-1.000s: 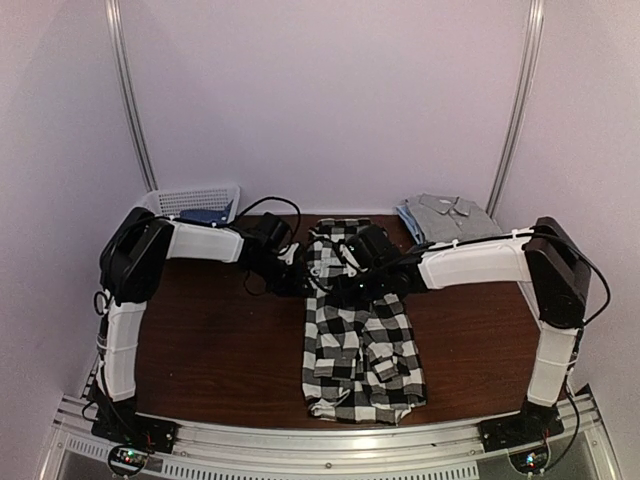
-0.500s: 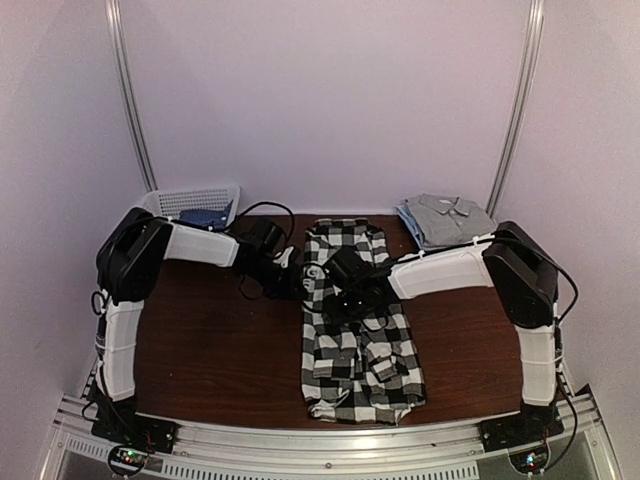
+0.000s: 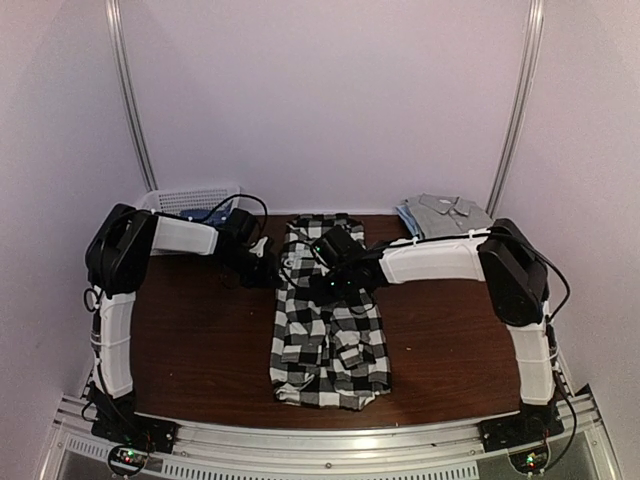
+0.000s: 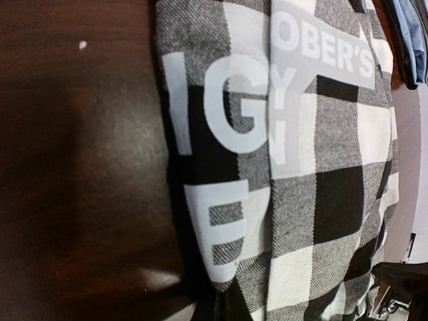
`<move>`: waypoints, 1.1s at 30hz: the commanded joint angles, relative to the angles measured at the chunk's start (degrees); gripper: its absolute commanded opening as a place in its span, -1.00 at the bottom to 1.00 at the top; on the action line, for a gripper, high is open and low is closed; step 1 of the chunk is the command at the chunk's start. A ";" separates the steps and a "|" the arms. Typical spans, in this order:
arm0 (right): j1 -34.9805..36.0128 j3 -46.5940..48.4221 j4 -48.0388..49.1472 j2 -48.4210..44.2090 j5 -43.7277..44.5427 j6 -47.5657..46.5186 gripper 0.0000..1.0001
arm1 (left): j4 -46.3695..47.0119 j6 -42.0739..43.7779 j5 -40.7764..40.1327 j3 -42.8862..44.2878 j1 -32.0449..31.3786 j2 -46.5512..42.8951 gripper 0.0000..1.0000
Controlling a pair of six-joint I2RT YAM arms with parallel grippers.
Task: Fold and stack the long sleeve shirts
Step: Move the rectangle-folded shirt to the center of the board, then pick up the rectangle-folded shirt from the center of the board.
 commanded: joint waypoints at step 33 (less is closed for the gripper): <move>-3.17 -55.96 18.35 -42.01 -18.52 16.22 -0.01 | 4.96 -6.99 0.59 -39.85 -13.02 -36.30 -0.13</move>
